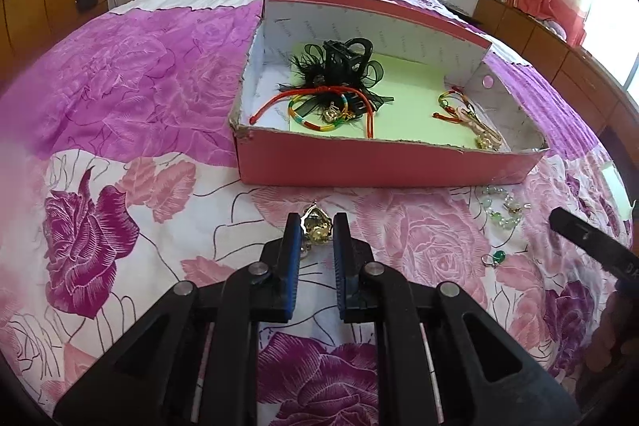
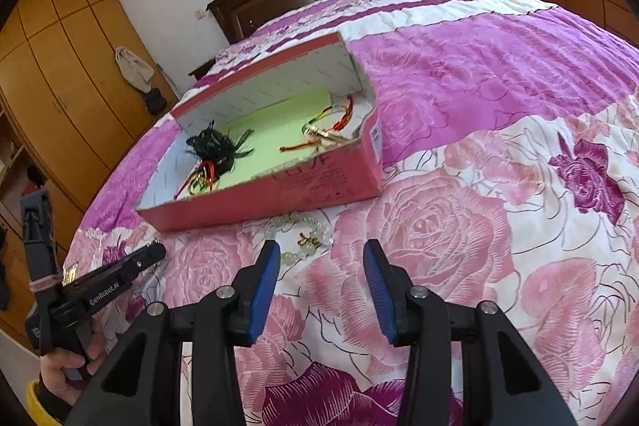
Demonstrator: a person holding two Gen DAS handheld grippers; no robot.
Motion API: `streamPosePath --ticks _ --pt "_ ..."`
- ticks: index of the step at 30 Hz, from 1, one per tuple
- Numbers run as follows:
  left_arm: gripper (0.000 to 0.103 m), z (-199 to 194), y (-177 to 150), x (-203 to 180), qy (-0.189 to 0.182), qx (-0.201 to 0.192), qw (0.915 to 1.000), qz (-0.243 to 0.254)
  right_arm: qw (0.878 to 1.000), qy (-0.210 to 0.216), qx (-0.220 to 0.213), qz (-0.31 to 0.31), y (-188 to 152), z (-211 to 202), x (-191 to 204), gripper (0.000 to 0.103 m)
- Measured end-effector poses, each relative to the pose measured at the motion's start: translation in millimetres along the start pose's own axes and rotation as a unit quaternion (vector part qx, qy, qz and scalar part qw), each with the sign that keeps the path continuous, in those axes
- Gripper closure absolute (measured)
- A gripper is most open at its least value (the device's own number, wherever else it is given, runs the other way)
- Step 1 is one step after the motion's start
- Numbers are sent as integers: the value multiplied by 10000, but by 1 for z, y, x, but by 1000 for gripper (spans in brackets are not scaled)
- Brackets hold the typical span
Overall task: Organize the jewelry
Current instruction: 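Close left tool on the gold pendant while right tool grasps the jade bead bracelet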
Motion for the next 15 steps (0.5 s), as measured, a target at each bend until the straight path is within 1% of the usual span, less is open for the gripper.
streamPosePath --ticks 5,10,11,14,15 --pt "96 4 -5 0 -91 54 9999 -67 9997 29 217 81 0 17 2 56" --pt "96 6 -6 1 -187 62 9997 -131 9988 -55 466 168 -3 40 0 57" --pt "96 6 -6 1 -204 63 9997 -146 9986 -78 499 183 -4 44 -1 58" --pt "96 8 -7 1 -232 76 9996 -171 9985 -116 510 181 -3 49 -3 66" --pt "96 9 -7 1 -235 79 9995 -174 9984 -122 521 190 -3 50 -3 70"
Point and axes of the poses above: each gripper's, at about its wrist camera, not at the fingertips, and z roughly the way its jaws point, x to its left, y to its top, the point moved 10 cm from there along z, roughly the way its jaws point, and after that the axes turned 5 degrees about y, right-handed, at the moved point
